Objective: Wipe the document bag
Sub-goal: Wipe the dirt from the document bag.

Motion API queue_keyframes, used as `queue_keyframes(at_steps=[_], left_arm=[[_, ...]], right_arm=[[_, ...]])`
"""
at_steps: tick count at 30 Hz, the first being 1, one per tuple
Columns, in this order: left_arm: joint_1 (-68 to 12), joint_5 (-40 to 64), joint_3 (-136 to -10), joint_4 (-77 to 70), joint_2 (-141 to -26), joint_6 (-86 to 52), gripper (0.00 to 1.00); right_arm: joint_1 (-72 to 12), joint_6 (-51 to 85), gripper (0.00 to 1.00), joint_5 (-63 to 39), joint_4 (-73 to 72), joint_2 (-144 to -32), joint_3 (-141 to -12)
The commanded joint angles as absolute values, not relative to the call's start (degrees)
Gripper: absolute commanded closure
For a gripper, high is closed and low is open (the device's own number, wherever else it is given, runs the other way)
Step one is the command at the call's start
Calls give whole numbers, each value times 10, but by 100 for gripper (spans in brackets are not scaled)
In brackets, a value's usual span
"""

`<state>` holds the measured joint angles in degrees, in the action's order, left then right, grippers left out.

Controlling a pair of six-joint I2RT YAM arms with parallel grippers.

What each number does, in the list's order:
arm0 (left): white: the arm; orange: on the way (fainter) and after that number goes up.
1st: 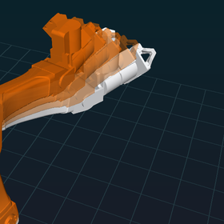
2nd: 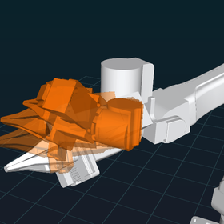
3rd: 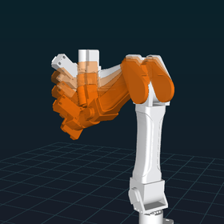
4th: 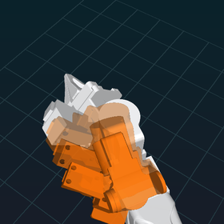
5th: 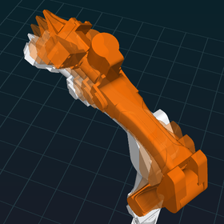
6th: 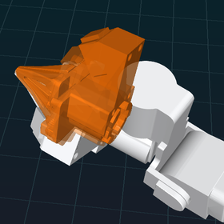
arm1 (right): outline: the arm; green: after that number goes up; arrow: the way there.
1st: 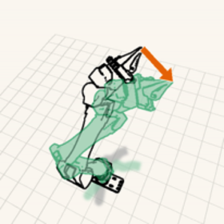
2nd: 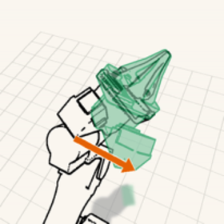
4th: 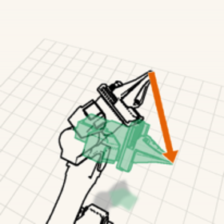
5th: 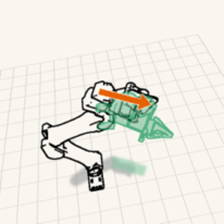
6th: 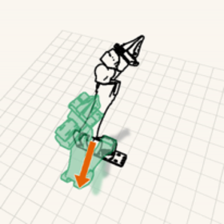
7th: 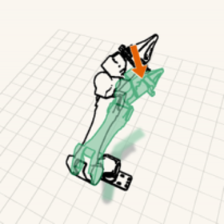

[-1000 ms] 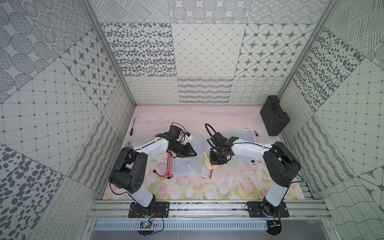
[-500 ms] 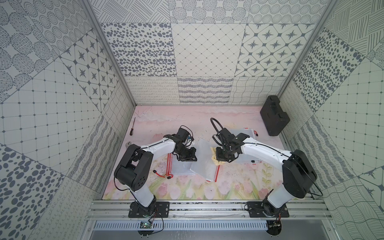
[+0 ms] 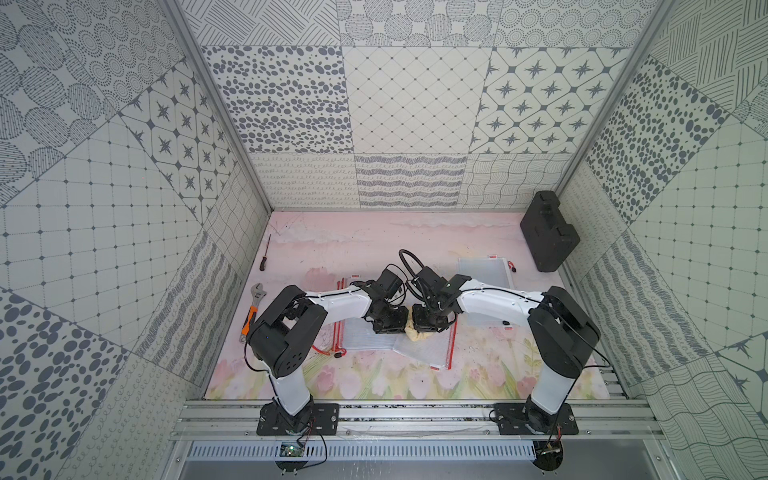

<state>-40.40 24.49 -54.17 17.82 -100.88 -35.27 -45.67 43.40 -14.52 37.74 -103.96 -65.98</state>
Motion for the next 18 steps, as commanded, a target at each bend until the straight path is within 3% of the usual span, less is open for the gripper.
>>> queue_keyframes(at_steps=[1, 10, 18], left_arm=[[-409, 200, -523, 147, -1013, -393, 100], [-410, 226, -492, 124, -1017, -381, 100], [-411, 216, -476, 109, -1033, -383, 100]], right_arm=[[-444, 447, 100, -137, 349, -1065, -666], [-309, 385, 100, -79, 386, -1124, -723], [-387, 382, 100, -76, 450, -1164, -848]])
